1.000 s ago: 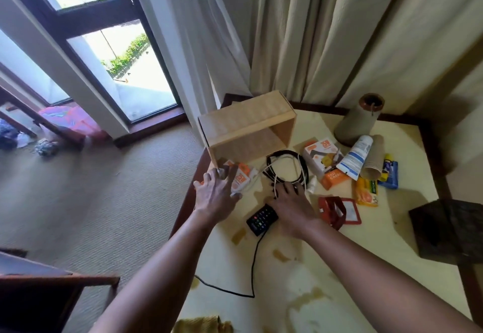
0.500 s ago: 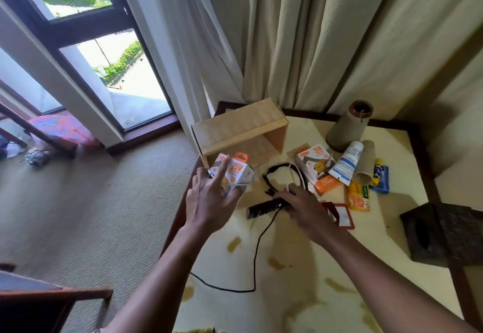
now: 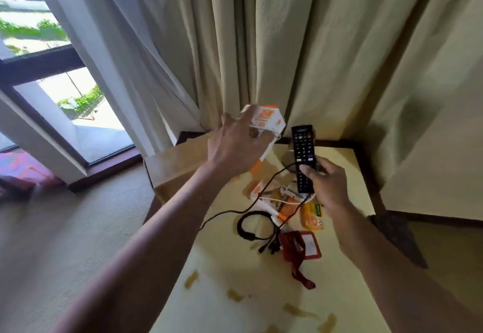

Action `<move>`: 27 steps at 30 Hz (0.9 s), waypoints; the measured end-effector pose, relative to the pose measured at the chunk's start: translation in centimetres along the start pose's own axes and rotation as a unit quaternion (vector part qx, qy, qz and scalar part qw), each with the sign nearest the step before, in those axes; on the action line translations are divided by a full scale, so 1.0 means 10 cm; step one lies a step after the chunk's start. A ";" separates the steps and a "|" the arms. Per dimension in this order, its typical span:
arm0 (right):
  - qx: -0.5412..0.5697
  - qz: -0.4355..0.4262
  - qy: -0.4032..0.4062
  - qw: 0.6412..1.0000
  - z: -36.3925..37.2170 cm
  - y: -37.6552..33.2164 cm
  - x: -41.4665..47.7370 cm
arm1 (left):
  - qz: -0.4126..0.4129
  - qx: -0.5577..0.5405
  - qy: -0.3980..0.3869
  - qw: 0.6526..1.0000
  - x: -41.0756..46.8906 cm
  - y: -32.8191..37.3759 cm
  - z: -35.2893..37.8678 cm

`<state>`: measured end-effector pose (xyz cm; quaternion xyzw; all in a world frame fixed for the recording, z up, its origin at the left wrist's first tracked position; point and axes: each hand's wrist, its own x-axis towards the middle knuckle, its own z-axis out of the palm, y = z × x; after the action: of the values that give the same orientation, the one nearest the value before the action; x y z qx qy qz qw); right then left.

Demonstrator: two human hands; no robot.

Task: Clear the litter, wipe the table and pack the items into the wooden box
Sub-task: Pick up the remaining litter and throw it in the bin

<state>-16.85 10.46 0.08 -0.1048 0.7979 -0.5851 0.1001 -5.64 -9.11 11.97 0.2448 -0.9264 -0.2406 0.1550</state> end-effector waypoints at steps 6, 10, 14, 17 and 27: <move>-0.015 0.169 0.061 0.984 -0.05 0.55 0.40 | -0.003 0.058 -0.111 0.992 0.40 0.03 0.97; -0.065 0.210 0.086 0.972 -0.11 0.72 0.59 | 0.032 0.124 -0.133 0.983 0.50 -0.04 1.47; -0.178 0.181 0.043 0.966 -0.14 0.66 0.66 | 0.021 0.151 -0.178 0.972 0.61 -0.21 1.86; -0.251 0.137 -0.005 0.958 -0.19 0.57 0.59 | 0.009 0.155 -0.201 0.967 0.52 -0.29 1.98; -0.322 -0.089 0.006 0.943 -0.14 0.56 -0.65 | -0.042 0.035 -0.118 0.992 -0.67 -0.51 1.24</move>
<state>-11.30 15.26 -4.60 -0.1991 0.9316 -0.3042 0.0038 -3.18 -4.89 -2.17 0.2585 -0.9350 -0.2412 0.0262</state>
